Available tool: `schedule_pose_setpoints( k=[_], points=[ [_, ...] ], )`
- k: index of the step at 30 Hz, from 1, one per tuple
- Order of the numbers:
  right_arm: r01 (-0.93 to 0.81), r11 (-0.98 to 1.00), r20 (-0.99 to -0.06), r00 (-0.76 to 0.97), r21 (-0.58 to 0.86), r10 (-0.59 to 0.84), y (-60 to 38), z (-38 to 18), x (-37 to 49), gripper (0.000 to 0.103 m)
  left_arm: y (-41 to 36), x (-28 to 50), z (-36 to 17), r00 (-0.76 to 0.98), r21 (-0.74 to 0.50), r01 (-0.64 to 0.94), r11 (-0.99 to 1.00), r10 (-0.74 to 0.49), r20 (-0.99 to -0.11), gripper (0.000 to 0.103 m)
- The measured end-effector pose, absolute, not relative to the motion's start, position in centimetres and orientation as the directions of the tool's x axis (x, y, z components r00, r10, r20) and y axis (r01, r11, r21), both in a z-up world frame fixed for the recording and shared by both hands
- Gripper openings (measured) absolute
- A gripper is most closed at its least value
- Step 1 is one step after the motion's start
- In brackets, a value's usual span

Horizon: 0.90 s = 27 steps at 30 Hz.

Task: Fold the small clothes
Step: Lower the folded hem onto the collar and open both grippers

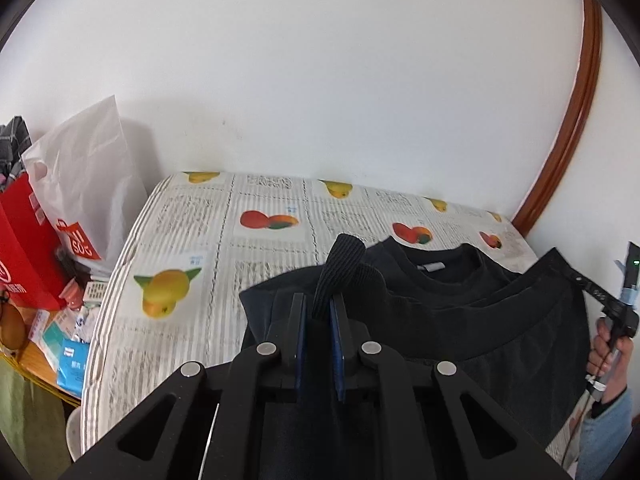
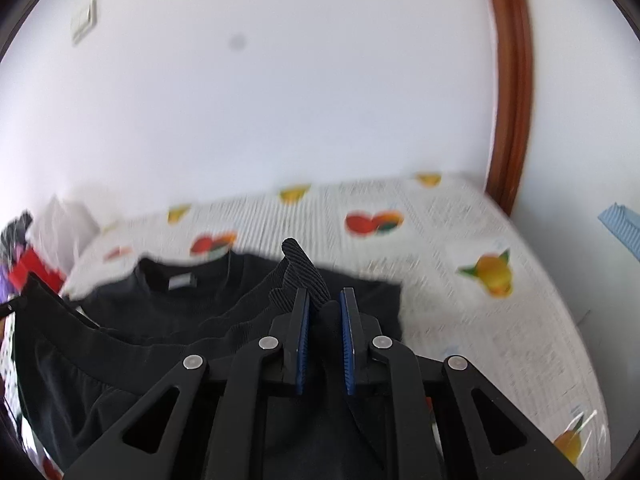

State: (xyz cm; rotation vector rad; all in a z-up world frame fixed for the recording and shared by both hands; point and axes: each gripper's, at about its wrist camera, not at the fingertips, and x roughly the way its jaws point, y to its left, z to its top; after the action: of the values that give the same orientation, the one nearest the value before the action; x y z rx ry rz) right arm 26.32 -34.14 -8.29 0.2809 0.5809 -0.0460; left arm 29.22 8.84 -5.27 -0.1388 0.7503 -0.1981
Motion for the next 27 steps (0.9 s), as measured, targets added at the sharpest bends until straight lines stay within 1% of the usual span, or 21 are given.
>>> schedule_pose_setpoints(
  k=[2, 5, 10, 14, 17, 19, 22, 25, 26, 27],
  points=[
    [0.140, 0.950, -0.524, 0.852, 0.278, 0.028, -35.1, -8.0, 26.5, 0.014, 8.6, 30.2, -5.9, 0.711, -0.172, 0.112, 0.979, -0.200, -0.674, 0.011],
    [0.160, 0.936, -0.528, 0.849, 0.314, 0.032, -36.1, -8.9, 27.7, 0.014, 7.9, 32.0, -7.8, 0.690, -0.144, 0.090, 0.986, -0.166, -0.705, 0.011],
    [0.216, 0.935, -0.611, 0.792, 0.282, 0.001, -36.3, -12.5, 30.8, 0.014, 7.6, 34.2, -11.3, 0.651, -0.112, 0.064, 0.992, -0.126, -0.748, 0.011],
    [0.264, 0.928, -0.685, 0.728, 0.262, -0.013, -36.4, -15.0, 32.4, 0.014, 7.8, 35.1, -13.3, 0.611, -0.120, 0.051, 0.991, -0.126, -0.782, 0.011],
    [0.268, 0.926, -0.700, 0.714, 0.266, -0.006, -36.8, -15.5, 32.9, 0.016, 7.9, 35.3, -13.8, 0.605, -0.129, 0.048, 0.991, -0.132, -0.785, 0.012],
    [0.269, 0.926, -0.708, 0.707, 0.264, -0.003, -36.9, -15.8, 33.1, 0.017, 7.9, 35.3, -13.9, 0.603, -0.117, 0.046, 0.992, -0.121, -0.788, 0.015],
    [0.276, 0.919, -0.713, 0.701, 0.283, 0.009, -37.2, -16.2, 33.1, 0.019, 7.6, 35.2, -14.4, 0.607, -0.096, 0.046, 0.994, -0.104, -0.788, 0.016],
    [0.284, 0.917, -0.721, 0.693, 0.279, 0.005, -37.2, -16.4, 33.1, 0.023, 7.1, 35.1, -14.5, 0.618, -0.059, 0.048, 0.997, -0.076, -0.782, 0.016],
    [0.283, 0.919, -0.724, 0.690, 0.273, 0.002, -37.1, -16.4, 33.1, 0.027, 6.9, 35.1, -14.5, 0.619, -0.050, 0.049, 0.998, -0.069, -0.782, 0.016],
    [0.284, 0.922, -0.727, 0.687, 0.264, -0.003, -37.0, -16.3, 33.2, 0.028, 6.8, 35.0, -14.4, 0.620, -0.039, 0.051, 0.998, -0.062, -0.782, 0.016]
  ],
)
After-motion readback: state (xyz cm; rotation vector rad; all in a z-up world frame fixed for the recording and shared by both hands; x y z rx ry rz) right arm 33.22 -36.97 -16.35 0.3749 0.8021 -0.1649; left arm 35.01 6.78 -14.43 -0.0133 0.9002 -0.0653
